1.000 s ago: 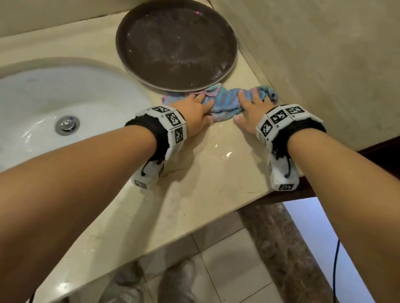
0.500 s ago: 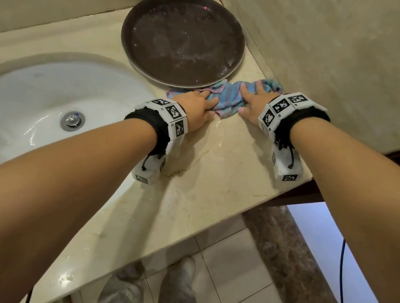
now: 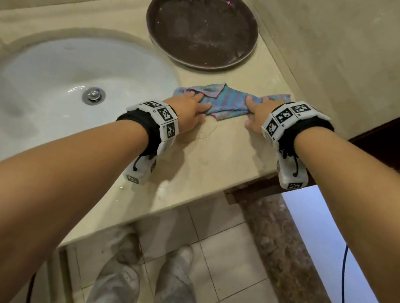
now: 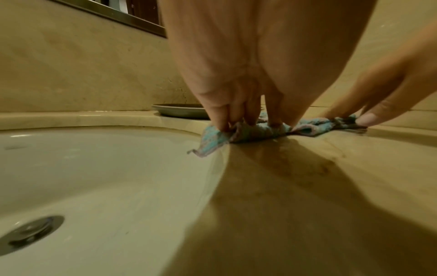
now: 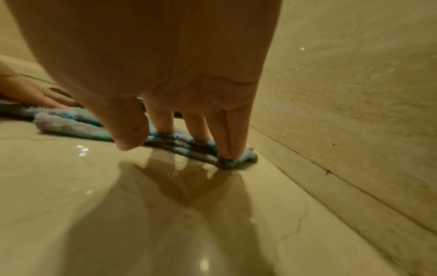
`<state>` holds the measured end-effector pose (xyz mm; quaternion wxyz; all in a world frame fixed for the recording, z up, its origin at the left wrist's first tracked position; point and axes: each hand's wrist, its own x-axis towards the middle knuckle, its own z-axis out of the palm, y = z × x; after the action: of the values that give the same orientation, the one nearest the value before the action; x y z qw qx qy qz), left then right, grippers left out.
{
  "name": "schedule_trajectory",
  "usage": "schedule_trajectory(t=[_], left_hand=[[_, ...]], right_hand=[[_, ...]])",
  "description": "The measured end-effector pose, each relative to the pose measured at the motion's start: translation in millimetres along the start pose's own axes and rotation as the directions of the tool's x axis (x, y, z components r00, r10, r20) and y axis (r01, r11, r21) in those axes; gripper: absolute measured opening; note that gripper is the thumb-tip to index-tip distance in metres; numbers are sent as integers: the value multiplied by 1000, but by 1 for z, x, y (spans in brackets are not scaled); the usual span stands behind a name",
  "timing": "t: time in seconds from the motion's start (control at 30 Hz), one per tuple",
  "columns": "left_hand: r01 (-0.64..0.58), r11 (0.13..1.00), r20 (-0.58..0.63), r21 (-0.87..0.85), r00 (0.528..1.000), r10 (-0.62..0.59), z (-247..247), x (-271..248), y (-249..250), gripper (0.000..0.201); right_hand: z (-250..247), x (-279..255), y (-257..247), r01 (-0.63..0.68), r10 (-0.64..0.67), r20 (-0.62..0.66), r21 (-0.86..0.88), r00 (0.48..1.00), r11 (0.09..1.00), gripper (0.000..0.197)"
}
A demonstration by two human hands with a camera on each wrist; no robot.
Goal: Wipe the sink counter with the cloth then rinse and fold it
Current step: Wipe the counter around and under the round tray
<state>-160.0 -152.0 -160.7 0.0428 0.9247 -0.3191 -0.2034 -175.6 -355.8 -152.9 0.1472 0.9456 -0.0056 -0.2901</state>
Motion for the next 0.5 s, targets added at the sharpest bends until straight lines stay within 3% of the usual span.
schedule_trajectory(t=[0.27,0.5], left_hand=[[-42,999,-11,15,999,43,18,-56,6,39],[-48,999,4,5,999,48,41,-129,1,39]], right_hand=[[24,-48,-35,24,-24,6,-45,1000,999,67],[39,-95,-84,19,-19,28,22,999,1000,69]])
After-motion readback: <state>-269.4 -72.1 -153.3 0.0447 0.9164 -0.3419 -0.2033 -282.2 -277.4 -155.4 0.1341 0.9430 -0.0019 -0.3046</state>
